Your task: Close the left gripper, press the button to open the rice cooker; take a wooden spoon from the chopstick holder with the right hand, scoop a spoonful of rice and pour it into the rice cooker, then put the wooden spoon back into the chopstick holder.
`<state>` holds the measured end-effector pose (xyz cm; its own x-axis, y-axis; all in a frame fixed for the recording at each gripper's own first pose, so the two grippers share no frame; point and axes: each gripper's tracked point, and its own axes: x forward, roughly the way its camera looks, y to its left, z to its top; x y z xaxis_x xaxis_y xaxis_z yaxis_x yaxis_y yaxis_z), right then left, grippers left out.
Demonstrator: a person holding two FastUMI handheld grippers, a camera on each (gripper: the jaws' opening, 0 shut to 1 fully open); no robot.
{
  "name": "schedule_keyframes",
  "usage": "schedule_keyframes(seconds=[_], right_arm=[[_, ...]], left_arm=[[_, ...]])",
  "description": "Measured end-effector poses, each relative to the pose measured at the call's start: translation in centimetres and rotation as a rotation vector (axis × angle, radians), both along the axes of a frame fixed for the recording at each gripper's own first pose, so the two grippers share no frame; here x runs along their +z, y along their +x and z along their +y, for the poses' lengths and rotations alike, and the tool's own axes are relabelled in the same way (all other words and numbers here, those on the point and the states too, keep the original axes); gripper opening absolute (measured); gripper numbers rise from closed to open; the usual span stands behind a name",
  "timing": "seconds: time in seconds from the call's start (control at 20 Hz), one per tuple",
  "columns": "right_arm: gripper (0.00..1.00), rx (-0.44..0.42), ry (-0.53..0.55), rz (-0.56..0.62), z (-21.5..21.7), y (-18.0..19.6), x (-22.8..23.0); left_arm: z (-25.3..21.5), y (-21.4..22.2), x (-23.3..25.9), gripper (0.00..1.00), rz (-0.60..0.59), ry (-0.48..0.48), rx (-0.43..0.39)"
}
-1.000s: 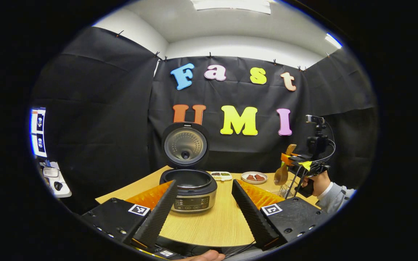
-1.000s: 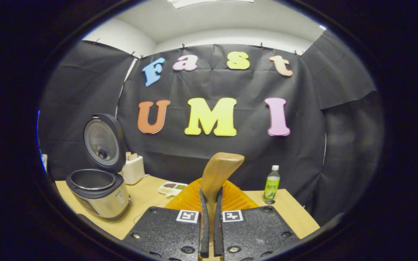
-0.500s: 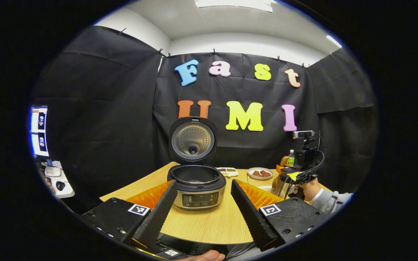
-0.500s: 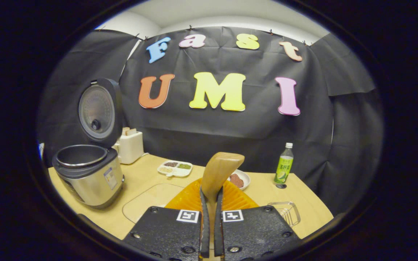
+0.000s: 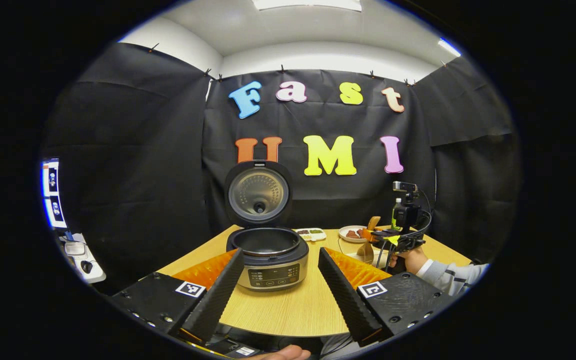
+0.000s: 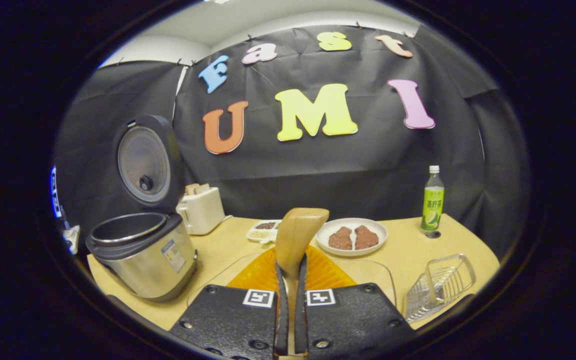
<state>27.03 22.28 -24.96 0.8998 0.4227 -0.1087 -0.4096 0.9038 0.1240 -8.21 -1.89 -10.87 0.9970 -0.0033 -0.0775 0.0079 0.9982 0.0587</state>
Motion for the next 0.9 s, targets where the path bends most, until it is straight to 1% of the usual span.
schedule_keyframes(seconds=[0.05,0.1,0.3,0.4,0.5,0.7,0.75,0.9], right_arm=[[0.1,0.008,0.019,0.009,0.2,-0.2,-0.1],[0.1,0.017,0.04,0.02,0.4,-0.3,-0.1],[0.1,0.014,0.162,0.095,-0.1,-0.4,-0.2],[0.1,0.028,0.268,0.157,-0.5,-0.4,-0.2],[0.1,0.063,0.391,0.223,-0.5,-0.9,-0.4],[0.1,0.055,0.613,0.344,-2.2,-0.1,-1.0],[0.1,0.068,0.669,0.362,-2.2,-0.1,-0.7],[0.1,0.078,0.773,0.406,-2.7,-0.7,-0.4]], left_arm=[[0.3,0.0,-0.2,1.0,0.004,-0.001,0.007],[0.6,0.0,-0.1,0.95,0.002,-0.003,0.012],[0.8,0.1,-0.3,0.95,0.008,-0.051,0.009],[0.9,-0.1,-0.1,0.96,0.006,-0.056,0.008],[0.9,-0.1,0.0,0.96,0.002,-0.047,0.011],[0.7,0.0,-0.4,0.96,0.008,-0.031,0.008],[0.8,-0.1,-0.5,0.96,0.01,-0.028,0.006],[1.1,-0.1,-0.6,0.96,0.015,-0.025,0.016]])
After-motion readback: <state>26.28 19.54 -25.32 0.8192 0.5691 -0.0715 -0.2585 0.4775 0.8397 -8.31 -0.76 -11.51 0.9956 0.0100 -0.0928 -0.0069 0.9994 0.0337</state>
